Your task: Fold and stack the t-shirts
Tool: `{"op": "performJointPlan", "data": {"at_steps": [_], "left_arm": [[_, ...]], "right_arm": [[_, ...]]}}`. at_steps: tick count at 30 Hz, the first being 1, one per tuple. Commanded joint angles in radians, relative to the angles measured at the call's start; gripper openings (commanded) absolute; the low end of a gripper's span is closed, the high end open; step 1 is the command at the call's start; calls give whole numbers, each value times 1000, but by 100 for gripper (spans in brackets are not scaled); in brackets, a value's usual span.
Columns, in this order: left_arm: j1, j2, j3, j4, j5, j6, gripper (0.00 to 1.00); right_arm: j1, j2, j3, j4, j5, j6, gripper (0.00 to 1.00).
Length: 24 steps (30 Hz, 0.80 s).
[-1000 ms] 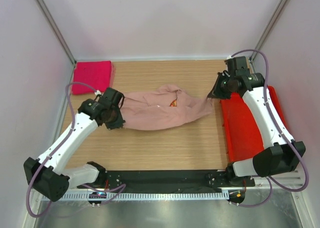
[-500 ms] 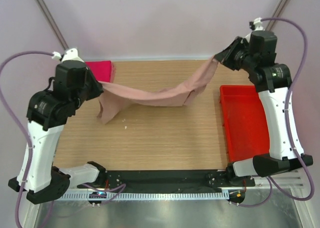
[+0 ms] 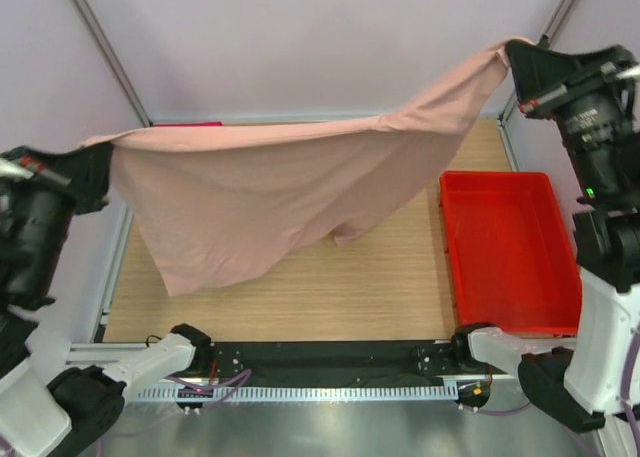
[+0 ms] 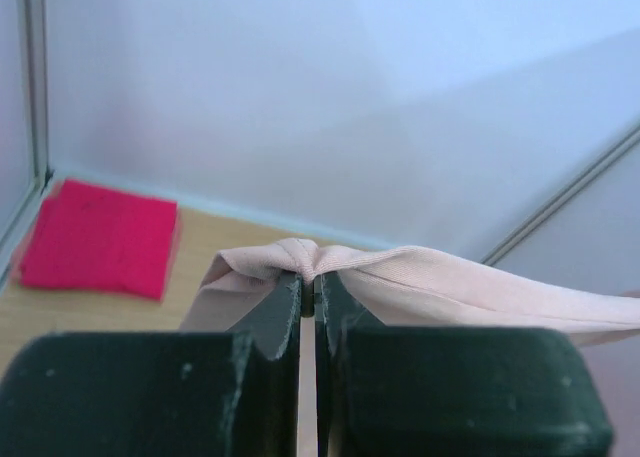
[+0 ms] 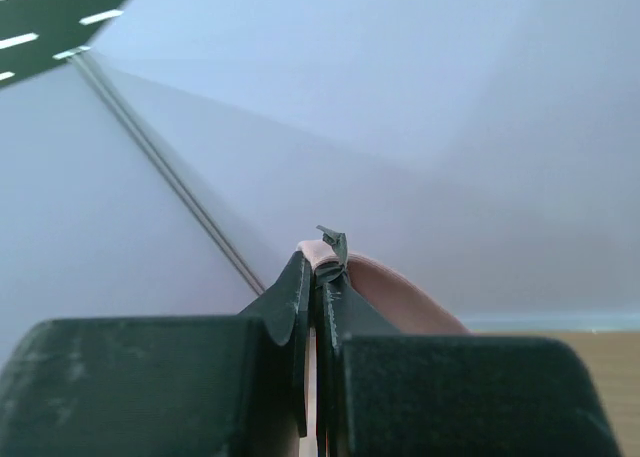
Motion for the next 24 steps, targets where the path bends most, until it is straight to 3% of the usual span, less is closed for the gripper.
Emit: {"op": "performJointPlan", "data": {"at_steps": [1, 8, 16, 24], "left_arm": [[5, -87, 7, 152, 47, 76, 0], [5, -150, 2, 177, 42, 93, 0], [4, -48, -82, 270, -53, 106, 0], [-2, -12, -28, 294, -30, 119, 0]], "right_arm": [[6, -95, 35, 162, -51, -9, 1], [4, -189, 20, 190, -57, -27, 1], [4, -4, 76, 280, -24, -44, 1], [4, -8, 70, 268, -10, -143, 1]]}}
